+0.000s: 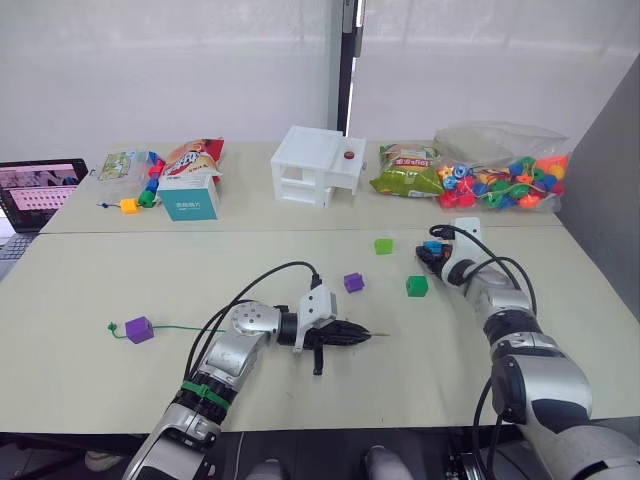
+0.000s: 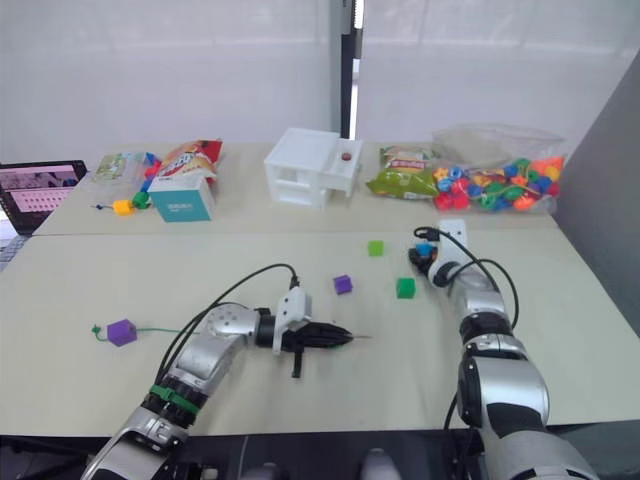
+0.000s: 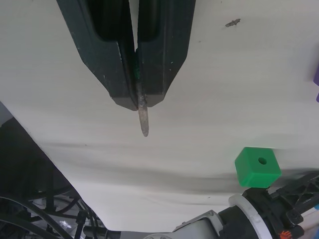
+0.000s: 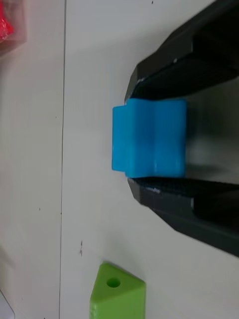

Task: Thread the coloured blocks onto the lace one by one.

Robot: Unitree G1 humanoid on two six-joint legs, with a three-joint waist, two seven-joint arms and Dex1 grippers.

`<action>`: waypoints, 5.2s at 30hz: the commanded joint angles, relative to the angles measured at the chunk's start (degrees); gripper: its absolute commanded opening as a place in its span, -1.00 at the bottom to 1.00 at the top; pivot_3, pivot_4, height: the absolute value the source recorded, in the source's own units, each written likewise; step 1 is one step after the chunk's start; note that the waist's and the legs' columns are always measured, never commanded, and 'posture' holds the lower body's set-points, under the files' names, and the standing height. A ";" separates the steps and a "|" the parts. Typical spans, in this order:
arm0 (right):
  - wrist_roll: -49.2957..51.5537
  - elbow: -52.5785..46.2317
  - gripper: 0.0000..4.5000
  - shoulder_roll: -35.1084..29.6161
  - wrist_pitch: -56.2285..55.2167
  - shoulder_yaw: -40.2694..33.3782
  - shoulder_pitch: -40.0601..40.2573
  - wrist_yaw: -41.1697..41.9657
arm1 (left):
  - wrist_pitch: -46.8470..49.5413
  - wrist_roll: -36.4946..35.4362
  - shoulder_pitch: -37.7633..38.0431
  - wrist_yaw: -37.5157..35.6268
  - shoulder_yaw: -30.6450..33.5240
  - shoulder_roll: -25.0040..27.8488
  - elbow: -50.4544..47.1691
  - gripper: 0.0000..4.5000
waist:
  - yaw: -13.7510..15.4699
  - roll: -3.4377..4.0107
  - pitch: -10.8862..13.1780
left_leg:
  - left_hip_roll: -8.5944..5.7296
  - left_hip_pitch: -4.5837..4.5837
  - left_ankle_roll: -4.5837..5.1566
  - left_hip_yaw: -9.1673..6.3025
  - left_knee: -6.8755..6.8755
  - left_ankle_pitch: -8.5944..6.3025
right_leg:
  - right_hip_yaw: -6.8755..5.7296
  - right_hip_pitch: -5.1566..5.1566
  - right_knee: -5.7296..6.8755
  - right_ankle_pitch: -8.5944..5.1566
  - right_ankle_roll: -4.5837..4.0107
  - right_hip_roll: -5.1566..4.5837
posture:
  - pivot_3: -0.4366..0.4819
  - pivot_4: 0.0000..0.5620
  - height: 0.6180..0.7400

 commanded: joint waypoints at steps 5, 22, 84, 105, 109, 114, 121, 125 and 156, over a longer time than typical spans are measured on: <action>4.13 -11.46 -0.47 -1.77 0.50 -3.04 3.39 2.45 | -0.35 -0.82 -0.22 -1.21 -0.41 -0.31 -1.60 -1.00 | -0.48 0.00 0.00 | 0.00 0.00 0.00 0.00 -0.01 0.00 | 0.00 0.00 0.02 0.00 0.00 0.00 | -0.05 -0.47 1.00; 28.15 -102.20 -0.47 3.94 41.08 -12.16 57.88 -12.23 | -1.65 -1.20 -3.01 -5.30 -0.42 -1.44 3.86 -1.00 | 1.68 0.10 -0.05 | -0.12 -0.08 0.07 -0.07 0.05 -0.04 | -0.01 0.06 -0.10 0.06 0.13 -0.07 | -0.05 -0.47 1.00; -12.56 -57.71 0.97 -32.68 -26.89 34.75 17.90 64.92 | 1.32 -0.52 4.35 0.79 -1.57 0.11 -5.88 -1.00 | 2.64 0.01 0.06 | 0.11 0.68 0.12 0.11 -0.07 -0.09 | -0.06 1.11 -1.06 0.02 0.19 0.07 | -0.05 -0.47 1.00; -5.35 -76.80 -0.44 -28.25 27.19 24.29 29.29 50.30 | 1.99 -0.65 5.28 2.13 -1.78 1.39 -7.64 -1.00 | 2.66 0.03 0.04 | 0.08 0.67 0.13 0.02 -0.07 -0.09 | -0.05 1.07 -0.96 0.03 0.17 0.05 | -0.05 -0.47 1.00; -4.53 -83.63 -0.44 -26.51 39.71 23.46 31.96 44.98 | 2.05 -0.68 5.37 2.03 -1.97 1.47 -7.81 -1.00 | 2.71 0.03 0.04 | 0.06 0.65 0.13 0.02 -0.07 -0.09 | -0.06 1.06 -0.98 0.03 0.17 0.05 | -0.05 -0.47 1.00; -3.73 -88.64 -0.44 -27.27 45.37 26.07 32.72 42.80 | 1.93 -0.68 4.83 1.68 -2.14 1.31 -7.25 -1.00 | 2.67 0.02 0.04 | 0.06 0.66 0.13 0.03 -0.07 -0.09 | -0.07 1.07 -0.99 0.03 0.18 0.05 | -0.05 -0.47 1.00; -2.15 -91.35 0.35 -29.29 46.47 26.17 30.44 42.65 | 1.85 -0.58 4.29 1.20 -2.24 1.27 -6.79 -1.00 | 2.67 0.02 0.05 | 0.06 0.65 0.13 0.03 -0.07 -0.09 | -0.07 1.07 -1.00 0.03 0.18 0.05 | -0.05 -0.47 1.00; -4.49 -91.59 0.60 -31.81 38.95 27.90 29.04 42.44 | 1.61 -0.53 4.26 0.89 -2.26 1.31 -6.36 -1.00 | 2.60 0.02 0.05 | 0.08 0.65 0.13 0.05 -0.08 -0.09 | -0.09 1.06 -1.02 0.02 0.19 0.05 | -0.05 -0.47 1.00; -3.91 -91.47 -0.41 -29.44 39.50 31.82 30.15 40.15 | -1.36 1.47 1.47 0.49 -2.92 0.18 -0.81 -1.00 | 2.63 0.02 0.05 | 0.07 0.65 0.13 0.04 -0.08 -0.09 | -0.10 1.06 -1.03 0.02 0.19 0.05 | -0.05 -0.47 1.00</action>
